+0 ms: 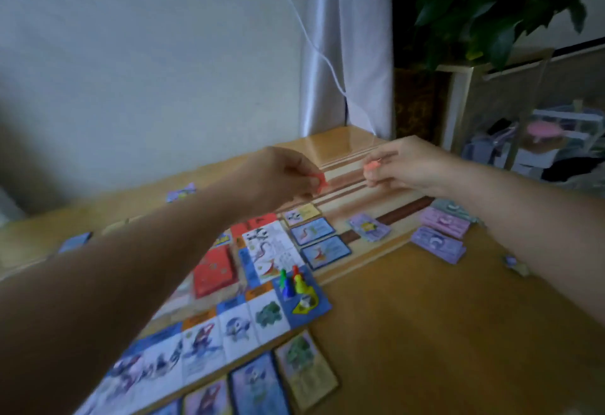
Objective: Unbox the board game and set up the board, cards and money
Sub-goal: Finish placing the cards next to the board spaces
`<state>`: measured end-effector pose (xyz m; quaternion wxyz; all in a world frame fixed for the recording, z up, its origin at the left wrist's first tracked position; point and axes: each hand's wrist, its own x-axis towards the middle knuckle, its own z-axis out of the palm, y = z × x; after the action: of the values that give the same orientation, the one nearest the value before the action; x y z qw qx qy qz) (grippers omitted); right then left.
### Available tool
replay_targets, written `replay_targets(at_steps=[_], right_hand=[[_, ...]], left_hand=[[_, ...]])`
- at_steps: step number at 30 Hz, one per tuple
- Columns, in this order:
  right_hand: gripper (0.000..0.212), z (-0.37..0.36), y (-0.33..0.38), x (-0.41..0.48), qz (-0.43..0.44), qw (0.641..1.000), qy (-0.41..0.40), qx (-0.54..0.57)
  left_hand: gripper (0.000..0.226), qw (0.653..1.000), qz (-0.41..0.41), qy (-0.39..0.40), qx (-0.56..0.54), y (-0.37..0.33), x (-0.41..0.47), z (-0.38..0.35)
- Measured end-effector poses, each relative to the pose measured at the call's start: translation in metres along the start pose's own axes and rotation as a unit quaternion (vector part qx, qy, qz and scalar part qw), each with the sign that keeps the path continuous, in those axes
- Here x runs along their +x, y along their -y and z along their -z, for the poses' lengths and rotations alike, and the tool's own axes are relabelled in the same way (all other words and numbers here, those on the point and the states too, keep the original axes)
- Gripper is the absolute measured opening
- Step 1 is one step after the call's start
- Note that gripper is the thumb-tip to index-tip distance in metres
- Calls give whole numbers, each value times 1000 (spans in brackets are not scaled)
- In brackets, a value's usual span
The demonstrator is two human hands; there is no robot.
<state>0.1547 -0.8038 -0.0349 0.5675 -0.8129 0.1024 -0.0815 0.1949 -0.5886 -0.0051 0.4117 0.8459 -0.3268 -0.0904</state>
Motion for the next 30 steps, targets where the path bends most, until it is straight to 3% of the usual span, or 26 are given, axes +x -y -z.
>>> replay_targets(at_steps=[4,9,15,23,26,28,29,30], right_hand=[[14,-61,18,-73,-56,964,122,229],[12,-115,23,-158,-147,914,187,329],[24,-144,31,-206,-166,910,223,309],[14,-151,42,-217,-163,925,219,264],[21,-151,47,-218,-147,938,227,217],[20,-153,52,-218,-108,955,231,153],[18,-155,55,-218,-73,965,230,108],[15,-158,58,-218,-33,971,228,66]], left_hand=[[21,999,14,36,38,3,-98,29],[12,983,43,115,134,10,-202,33],[12,977,62,162,128,30,-270,22],[5,967,90,171,167,53,-281,10],[17,964,68,148,210,54,-282,11],[24,986,83,57,133,51,-281,13],[24,993,117,-9,9,46,-280,14],[27,969,167,-61,-172,39,-278,13]])
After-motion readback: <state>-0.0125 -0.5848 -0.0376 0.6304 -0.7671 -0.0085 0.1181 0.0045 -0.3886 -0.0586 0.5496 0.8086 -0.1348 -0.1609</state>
